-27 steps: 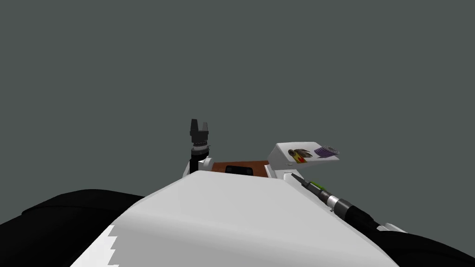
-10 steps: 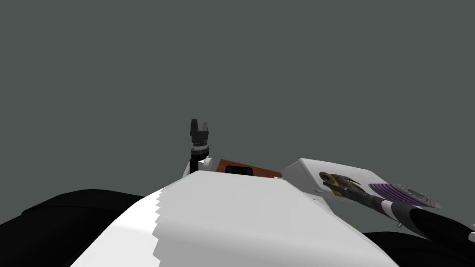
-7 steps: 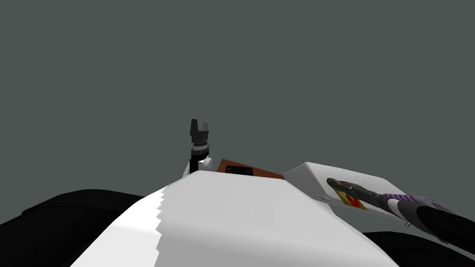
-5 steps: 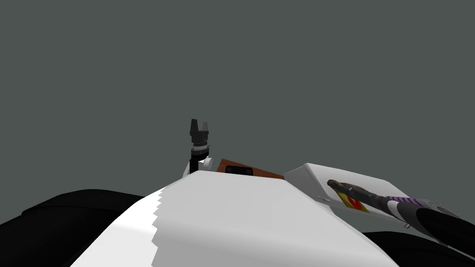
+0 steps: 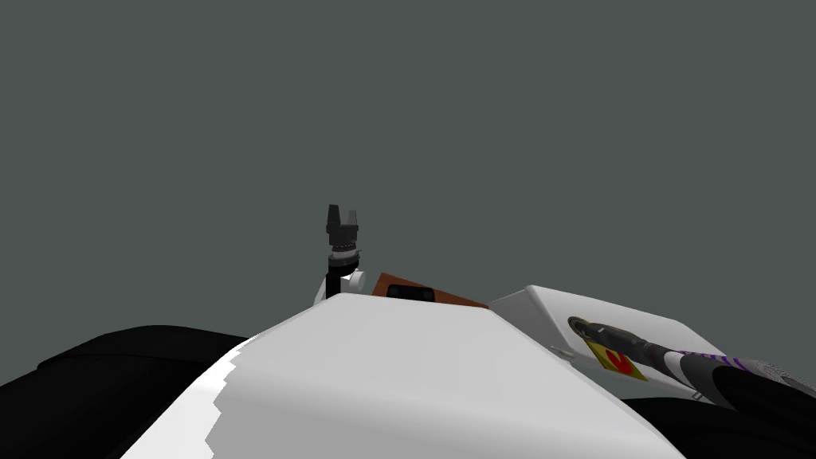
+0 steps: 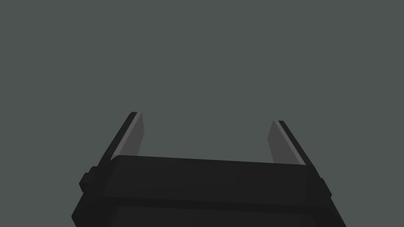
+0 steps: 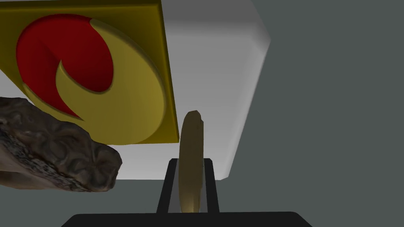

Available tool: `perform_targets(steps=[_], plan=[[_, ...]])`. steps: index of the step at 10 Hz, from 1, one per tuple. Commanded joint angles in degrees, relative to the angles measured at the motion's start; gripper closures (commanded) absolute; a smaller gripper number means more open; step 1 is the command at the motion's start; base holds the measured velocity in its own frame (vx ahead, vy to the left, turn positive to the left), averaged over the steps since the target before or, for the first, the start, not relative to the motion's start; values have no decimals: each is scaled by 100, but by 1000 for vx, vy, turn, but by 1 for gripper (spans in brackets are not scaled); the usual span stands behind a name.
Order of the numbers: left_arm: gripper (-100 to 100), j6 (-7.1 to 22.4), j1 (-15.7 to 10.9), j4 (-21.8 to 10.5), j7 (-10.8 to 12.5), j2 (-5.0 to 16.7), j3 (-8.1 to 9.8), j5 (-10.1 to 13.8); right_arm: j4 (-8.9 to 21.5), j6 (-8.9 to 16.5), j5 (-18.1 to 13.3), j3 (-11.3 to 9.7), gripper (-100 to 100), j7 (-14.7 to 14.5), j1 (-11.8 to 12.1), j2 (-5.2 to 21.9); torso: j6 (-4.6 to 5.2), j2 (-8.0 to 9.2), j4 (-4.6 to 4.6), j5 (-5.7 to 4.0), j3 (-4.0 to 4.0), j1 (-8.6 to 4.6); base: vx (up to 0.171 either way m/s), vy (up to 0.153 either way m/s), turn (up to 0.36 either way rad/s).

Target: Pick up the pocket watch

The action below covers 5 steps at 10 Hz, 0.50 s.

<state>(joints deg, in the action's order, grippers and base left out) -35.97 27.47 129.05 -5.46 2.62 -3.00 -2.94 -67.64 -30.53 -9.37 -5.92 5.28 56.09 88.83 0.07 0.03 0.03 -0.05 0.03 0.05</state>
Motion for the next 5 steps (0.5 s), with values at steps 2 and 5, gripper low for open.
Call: perform_targets(steps=[2, 5], plan=[[0, 0, 0, 0, 0, 0, 0, 0, -2, -2, 0, 0, 100, 1, 0, -1, 1, 1, 0, 1, 1, -1, 0, 0, 0], [0, 0, 0, 0, 0, 0, 0, 0, -29, -64, 63, 98, 100, 58, 102, 172, 1, 2, 0, 1, 1, 0, -8, 6, -26]])
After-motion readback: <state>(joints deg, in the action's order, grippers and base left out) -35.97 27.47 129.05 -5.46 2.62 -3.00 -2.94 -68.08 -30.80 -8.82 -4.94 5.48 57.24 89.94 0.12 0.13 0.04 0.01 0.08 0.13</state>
